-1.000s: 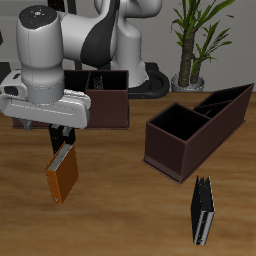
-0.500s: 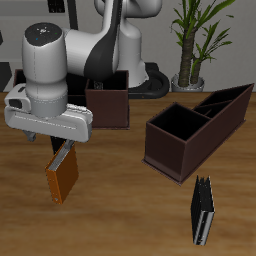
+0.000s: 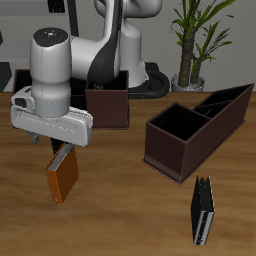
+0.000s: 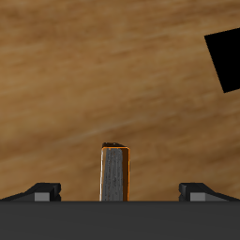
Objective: Place the right striped book into the back desk caddy's right compartment and place the orange book into the left desk caddy's right compartment and place the black book into the left desk caddy's left compartment
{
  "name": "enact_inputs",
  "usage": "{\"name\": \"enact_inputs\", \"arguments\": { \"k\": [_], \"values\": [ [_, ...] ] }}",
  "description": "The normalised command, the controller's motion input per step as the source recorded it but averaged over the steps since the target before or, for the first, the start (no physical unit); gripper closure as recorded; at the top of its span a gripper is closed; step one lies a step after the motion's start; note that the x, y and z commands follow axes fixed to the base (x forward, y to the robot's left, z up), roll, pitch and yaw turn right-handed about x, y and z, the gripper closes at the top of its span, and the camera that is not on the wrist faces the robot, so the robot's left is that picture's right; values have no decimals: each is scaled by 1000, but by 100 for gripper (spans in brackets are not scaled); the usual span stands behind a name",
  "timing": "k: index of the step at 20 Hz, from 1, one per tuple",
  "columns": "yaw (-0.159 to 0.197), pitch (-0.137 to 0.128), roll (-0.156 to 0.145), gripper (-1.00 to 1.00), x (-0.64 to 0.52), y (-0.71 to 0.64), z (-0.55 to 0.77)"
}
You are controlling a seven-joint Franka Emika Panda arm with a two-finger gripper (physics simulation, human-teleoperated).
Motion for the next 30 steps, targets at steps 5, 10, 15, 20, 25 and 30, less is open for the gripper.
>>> {"name": "enact_inputs", "arguments": {
  "k": [5, 10, 15, 20, 25, 30],
  "values": [
    [22, -17, 25, -100, -63, 62, -270],
    [-47, 4, -11, -100, 34, -24, -126],
    [-2, 24, -10, -100, 102, -89, -218],
    [-10, 39, -6, -100, 74, 23, -246],
    [-12, 27, 28, -100, -9, 60, -257],
    [-57, 66, -22, 100, 3, 21, -327]
  ]
}}
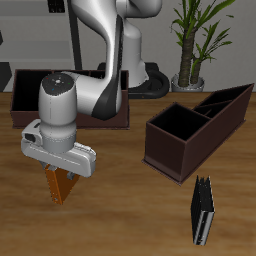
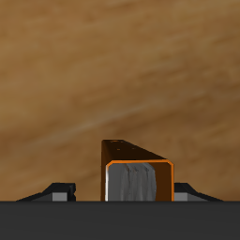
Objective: Place the right striped book into the back desk caddy's right compartment and place the orange book into the left desk caddy's right compartment and place the black book into the left desk caddy's left compartment
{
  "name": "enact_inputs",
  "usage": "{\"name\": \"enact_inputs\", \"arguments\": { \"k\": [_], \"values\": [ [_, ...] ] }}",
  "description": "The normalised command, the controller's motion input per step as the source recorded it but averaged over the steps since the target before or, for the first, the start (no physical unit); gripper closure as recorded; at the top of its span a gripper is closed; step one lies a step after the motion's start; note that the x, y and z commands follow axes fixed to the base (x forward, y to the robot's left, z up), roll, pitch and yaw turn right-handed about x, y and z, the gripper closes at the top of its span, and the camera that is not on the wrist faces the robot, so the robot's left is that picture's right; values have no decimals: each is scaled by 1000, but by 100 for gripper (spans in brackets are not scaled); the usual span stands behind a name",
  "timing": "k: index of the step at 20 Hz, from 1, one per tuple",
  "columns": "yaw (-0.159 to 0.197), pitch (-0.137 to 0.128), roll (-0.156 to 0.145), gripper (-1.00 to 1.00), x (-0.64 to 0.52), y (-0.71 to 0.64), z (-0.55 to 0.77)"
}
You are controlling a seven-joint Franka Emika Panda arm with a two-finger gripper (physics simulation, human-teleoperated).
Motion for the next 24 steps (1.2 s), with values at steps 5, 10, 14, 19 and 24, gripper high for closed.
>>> {"name": "enact_inputs", "arguments": {
  "k": [5, 10, 14, 19, 24],
  "values": [
    [-41, 36, -18, 100, 1, -79, -49],
    [-29, -39, -6, 100, -204, 49, 622],
    [2, -21, 6, 100, -433, 321, 1043],
    [30, -60, 0, 100, -577, 453, 1076],
    [-6, -19, -12, 100, -812, 776, 1094]
  ]
}}
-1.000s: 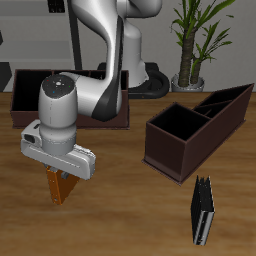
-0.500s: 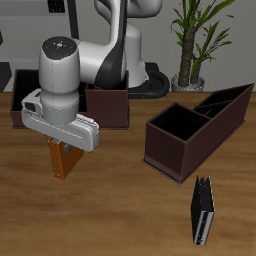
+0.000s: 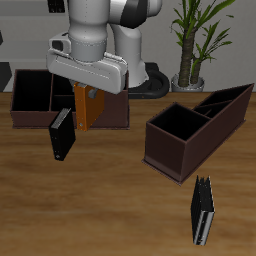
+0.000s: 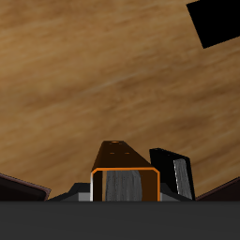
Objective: Place the right striped book into the back desk caddy's right compartment and place the orange book into the left desk caddy's right compartment and place the black book into the left desk caddy's left compartment
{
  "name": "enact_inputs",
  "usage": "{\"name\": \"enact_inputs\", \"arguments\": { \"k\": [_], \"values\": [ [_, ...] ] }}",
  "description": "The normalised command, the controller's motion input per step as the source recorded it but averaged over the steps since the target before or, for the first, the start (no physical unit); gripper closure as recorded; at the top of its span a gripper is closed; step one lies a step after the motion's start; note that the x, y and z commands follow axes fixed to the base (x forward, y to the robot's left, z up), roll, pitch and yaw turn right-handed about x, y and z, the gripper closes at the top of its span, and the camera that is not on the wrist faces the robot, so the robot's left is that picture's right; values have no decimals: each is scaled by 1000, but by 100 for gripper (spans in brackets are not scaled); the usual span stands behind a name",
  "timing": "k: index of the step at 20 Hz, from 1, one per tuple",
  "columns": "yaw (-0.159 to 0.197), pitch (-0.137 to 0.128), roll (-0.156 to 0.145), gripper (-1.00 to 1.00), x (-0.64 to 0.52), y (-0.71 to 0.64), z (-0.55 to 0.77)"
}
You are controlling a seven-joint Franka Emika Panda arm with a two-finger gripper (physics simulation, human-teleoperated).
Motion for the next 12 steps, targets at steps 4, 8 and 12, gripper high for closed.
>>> {"name": "enact_inputs", "arguments": {
  "k": [4, 8, 12],
  "values": [
    [-1, 3, 1, 100, -533, 729, 693],
    [-55, 54, -10, 100, -488, 738, 474],
    [-21, -10, -7, 100, -315, 502, 260]
  ]
}}
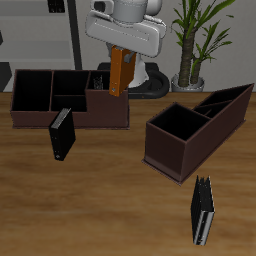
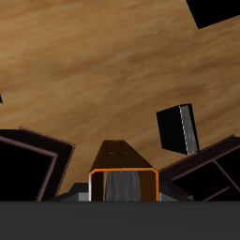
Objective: Place the right striped book into the back desk caddy's right compartment and place the orange book into the left desk caddy's right compartment and place the black book into the left desk caddy's left compartment
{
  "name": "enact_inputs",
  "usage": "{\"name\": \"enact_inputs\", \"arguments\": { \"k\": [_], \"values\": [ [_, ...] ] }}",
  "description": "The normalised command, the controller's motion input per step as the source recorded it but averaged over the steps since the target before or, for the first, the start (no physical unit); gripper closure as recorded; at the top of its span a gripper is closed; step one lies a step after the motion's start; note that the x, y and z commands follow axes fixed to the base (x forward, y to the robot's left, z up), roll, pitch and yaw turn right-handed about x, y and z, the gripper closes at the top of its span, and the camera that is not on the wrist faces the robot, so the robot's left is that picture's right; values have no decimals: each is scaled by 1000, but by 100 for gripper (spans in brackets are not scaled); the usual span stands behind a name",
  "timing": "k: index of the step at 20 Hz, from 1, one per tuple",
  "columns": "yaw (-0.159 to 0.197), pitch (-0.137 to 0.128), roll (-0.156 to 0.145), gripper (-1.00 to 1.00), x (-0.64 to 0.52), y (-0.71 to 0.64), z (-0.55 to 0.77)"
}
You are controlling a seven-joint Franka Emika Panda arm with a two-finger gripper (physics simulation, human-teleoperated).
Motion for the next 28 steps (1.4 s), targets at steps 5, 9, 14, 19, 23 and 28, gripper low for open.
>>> {"name": "enact_inputs", "arguments": {
  "k": [5, 9, 14, 19, 23, 28],
  "values": [
    [-36, -8, -8, 100, -219, 546, 255],
    [-54, -1, 7, 100, -87, 472, 205],
    [-113, -3, 9, 100, 156, 471, 186],
    [-79, 10, 17, 100, 279, 442, -127],
    [-38, 2, 50, 100, 255, 414, -285],
    [-38, -7, 56, 100, 89, 326, -147]
  ]
}}
